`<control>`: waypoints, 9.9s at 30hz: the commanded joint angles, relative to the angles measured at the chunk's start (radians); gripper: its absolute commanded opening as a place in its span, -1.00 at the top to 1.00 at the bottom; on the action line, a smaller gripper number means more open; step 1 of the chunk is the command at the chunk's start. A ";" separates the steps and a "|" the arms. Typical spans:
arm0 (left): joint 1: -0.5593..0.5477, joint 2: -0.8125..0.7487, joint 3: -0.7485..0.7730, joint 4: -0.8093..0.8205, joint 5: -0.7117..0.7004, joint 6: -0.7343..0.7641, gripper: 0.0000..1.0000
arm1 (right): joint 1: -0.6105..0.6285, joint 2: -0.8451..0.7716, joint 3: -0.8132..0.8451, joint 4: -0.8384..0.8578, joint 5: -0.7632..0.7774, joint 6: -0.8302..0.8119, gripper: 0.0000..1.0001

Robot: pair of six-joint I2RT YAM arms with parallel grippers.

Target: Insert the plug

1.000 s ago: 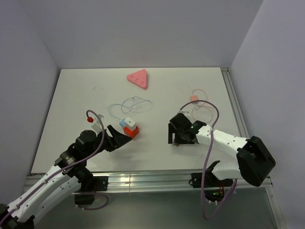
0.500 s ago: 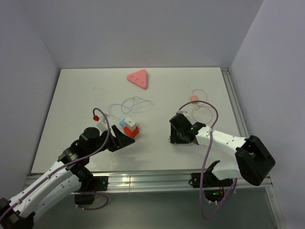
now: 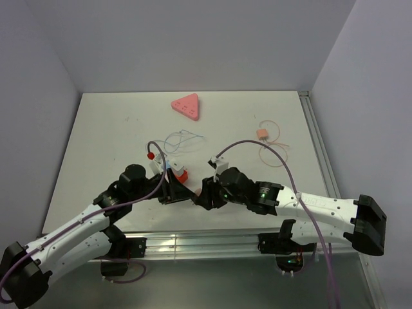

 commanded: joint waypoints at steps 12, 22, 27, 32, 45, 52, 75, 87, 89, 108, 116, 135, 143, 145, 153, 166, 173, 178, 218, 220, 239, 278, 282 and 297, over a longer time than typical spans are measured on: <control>-0.029 0.014 0.025 0.043 0.011 -0.014 -0.25 | 0.104 -0.031 0.104 0.055 0.142 0.000 1.00; -0.032 0.020 0.039 0.031 -0.009 -0.008 -0.36 | 0.112 -0.053 0.122 0.023 0.149 -0.006 1.00; -0.034 0.023 0.040 0.034 -0.003 -0.009 -0.24 | 0.126 -0.053 0.122 0.046 0.136 -0.002 1.00; -0.034 0.023 0.034 0.046 0.002 -0.015 -0.04 | 0.146 -0.039 0.137 0.049 0.139 -0.009 1.00; -0.034 -0.068 0.009 0.031 -0.067 -0.060 -0.29 | 0.188 -0.062 0.114 0.046 0.163 0.006 1.00; -0.034 -0.054 -0.006 0.057 -0.040 -0.072 -0.09 | 0.207 -0.093 0.103 0.060 0.197 0.014 1.00; -0.034 -0.086 0.034 0.276 0.313 0.069 0.99 | -0.038 -0.353 0.036 -0.030 -0.410 0.047 -0.65; -0.035 -0.077 0.054 0.361 0.417 0.049 0.99 | -0.066 -0.246 0.027 0.115 -0.601 0.060 -0.33; -0.035 -0.072 0.054 0.367 0.424 0.047 0.99 | -0.068 -0.232 0.030 0.127 -0.610 0.060 -0.28; -0.042 -0.016 0.104 0.171 0.380 0.133 0.79 | -0.104 -0.126 -0.001 0.310 -0.737 0.127 1.00; -0.040 -0.163 0.224 -0.383 -0.479 0.160 -0.79 | -0.258 -0.159 -0.166 0.213 -0.520 0.217 1.00; 0.316 0.264 0.114 -0.185 -0.546 0.066 0.99 | -0.370 0.315 -0.090 0.504 -0.248 0.356 1.00; 0.334 0.454 0.166 -0.024 -0.474 0.116 0.99 | -0.373 0.469 0.024 0.514 -0.252 0.366 1.00; 0.334 0.495 0.186 -0.020 -0.469 0.129 0.99 | -0.376 0.498 0.050 0.511 -0.254 0.362 1.00; 0.333 0.573 0.152 0.131 -0.341 0.132 0.99 | -0.393 0.555 0.103 0.485 -0.254 0.349 1.00; 0.218 0.520 0.051 0.204 -0.259 0.067 0.99 | -0.456 0.573 0.143 0.460 -0.311 0.301 1.00; 0.201 0.399 0.003 0.087 -0.345 0.078 0.99 | -0.512 0.515 0.067 0.449 -0.351 0.212 1.00; 0.202 0.308 0.061 -0.075 -0.422 0.159 0.63 | -0.549 0.466 0.051 0.394 -0.400 0.129 1.00; 0.038 0.782 0.689 -0.386 -0.233 1.693 -0.94 | -0.775 0.031 -0.162 0.248 -0.703 -0.054 1.00; 0.040 0.797 0.687 -0.375 -0.227 1.693 -0.94 | -0.784 0.038 -0.165 0.257 -0.720 -0.051 1.00; 0.038 0.869 0.614 -0.309 -0.282 1.692 -0.64 | -0.793 0.021 -0.179 0.254 -0.714 -0.054 1.00; -0.218 0.271 0.318 -0.095 -0.219 1.433 1.00 | -0.573 -0.144 -0.001 -0.046 -0.788 0.003 1.00; -0.255 0.241 0.299 -0.076 -0.257 1.434 0.99 | -0.562 -0.142 0.031 -0.089 -0.751 0.041 1.00; -0.313 0.202 0.284 -0.056 -0.296 1.446 1.00 | -0.559 -0.134 0.030 -0.122 -0.805 0.101 1.00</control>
